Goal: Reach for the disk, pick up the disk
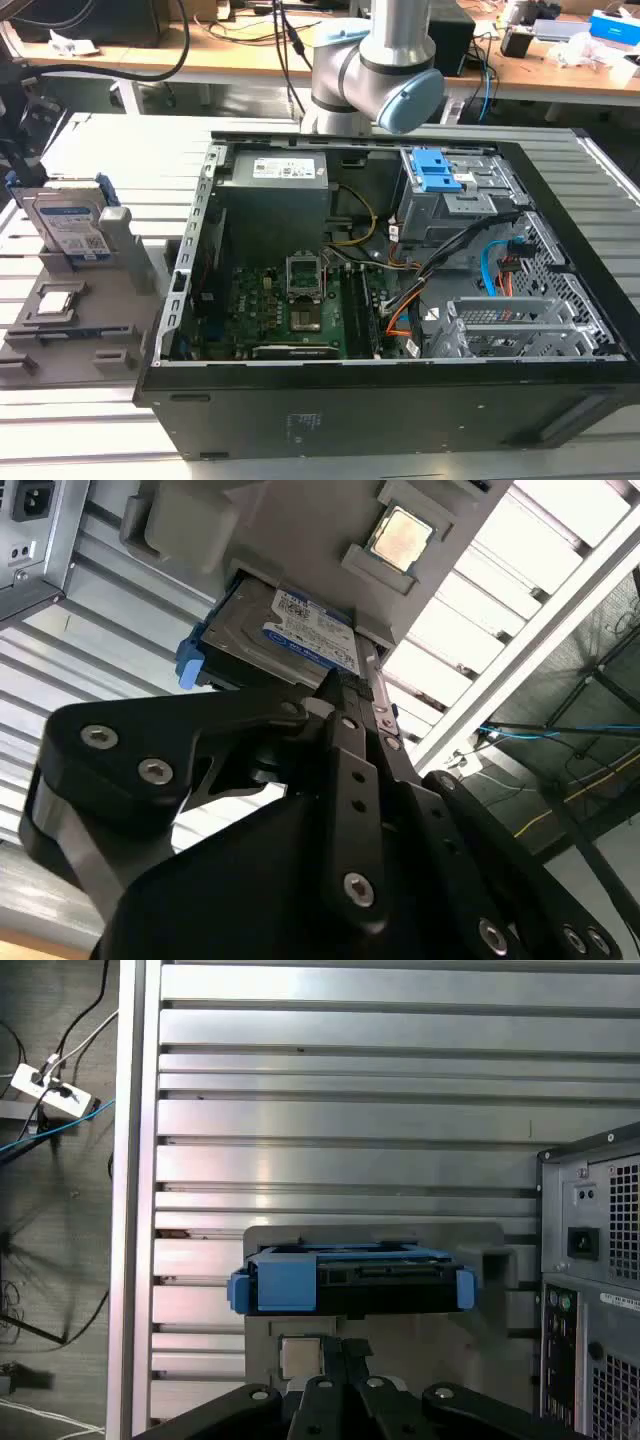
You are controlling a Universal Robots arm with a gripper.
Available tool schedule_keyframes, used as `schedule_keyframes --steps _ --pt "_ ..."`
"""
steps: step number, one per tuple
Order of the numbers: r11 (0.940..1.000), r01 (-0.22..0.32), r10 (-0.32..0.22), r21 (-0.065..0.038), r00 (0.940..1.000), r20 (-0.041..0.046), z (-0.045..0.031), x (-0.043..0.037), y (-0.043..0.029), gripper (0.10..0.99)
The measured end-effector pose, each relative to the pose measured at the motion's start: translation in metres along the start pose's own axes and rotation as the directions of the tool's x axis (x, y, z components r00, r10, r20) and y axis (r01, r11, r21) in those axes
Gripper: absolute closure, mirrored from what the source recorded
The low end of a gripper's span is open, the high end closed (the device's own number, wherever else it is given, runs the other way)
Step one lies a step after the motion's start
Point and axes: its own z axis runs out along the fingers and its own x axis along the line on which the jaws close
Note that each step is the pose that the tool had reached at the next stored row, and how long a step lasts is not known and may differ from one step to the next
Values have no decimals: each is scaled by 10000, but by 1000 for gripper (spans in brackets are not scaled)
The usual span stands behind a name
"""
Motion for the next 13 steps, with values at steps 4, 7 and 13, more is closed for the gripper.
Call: schedule_keyframes --steps 4,7,13 --pt "9989 458 -458 0 9989 -17 0 1 0 980" --pt "9970 779 -779 -1 9970 -30 0 0 0 980" --pt "9904 1384 -1384 -3 9904 -53 0 0 0 980"
